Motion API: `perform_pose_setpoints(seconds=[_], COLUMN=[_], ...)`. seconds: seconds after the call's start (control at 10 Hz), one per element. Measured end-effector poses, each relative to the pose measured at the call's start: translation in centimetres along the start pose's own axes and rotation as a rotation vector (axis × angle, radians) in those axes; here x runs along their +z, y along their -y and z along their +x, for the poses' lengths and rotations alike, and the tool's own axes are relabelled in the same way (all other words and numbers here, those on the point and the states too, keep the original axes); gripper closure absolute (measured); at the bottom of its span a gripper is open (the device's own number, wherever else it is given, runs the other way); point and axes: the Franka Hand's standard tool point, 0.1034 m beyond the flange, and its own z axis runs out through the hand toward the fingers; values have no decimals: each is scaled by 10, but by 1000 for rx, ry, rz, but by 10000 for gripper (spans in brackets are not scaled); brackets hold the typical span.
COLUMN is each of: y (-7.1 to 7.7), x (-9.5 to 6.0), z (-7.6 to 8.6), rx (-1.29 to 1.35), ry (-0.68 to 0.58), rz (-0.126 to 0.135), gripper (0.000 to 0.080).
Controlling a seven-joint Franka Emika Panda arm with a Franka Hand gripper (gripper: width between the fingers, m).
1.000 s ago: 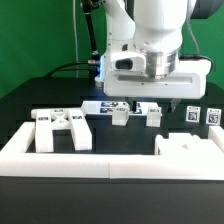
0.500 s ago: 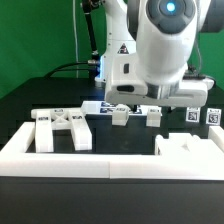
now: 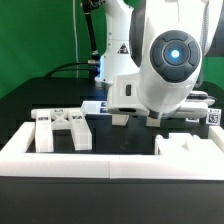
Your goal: Assemble chair
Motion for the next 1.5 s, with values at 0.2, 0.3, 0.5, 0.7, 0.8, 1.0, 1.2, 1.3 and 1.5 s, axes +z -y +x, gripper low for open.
perform_pose_setpoints(seconds=[0.2, 0.3, 0.5, 0.7, 0.8, 1.0, 1.2, 1.3, 1.5], y=[1, 1, 2, 3, 3, 3, 3, 3, 5], x=[6, 10, 12, 11, 11, 11, 11, 10, -14], z=[1, 1, 1, 2, 2, 2, 2, 2, -4], rx=[1, 1, -1, -2, -3, -3, -3, -10, -50], ry=[-1, 0, -2, -5, -5, -5, -5, -8, -27], rz=[-2, -4, -7, -8, -8, -8, -8, -10, -9], gripper=[151, 151, 151, 409, 499, 499, 505, 506, 506])
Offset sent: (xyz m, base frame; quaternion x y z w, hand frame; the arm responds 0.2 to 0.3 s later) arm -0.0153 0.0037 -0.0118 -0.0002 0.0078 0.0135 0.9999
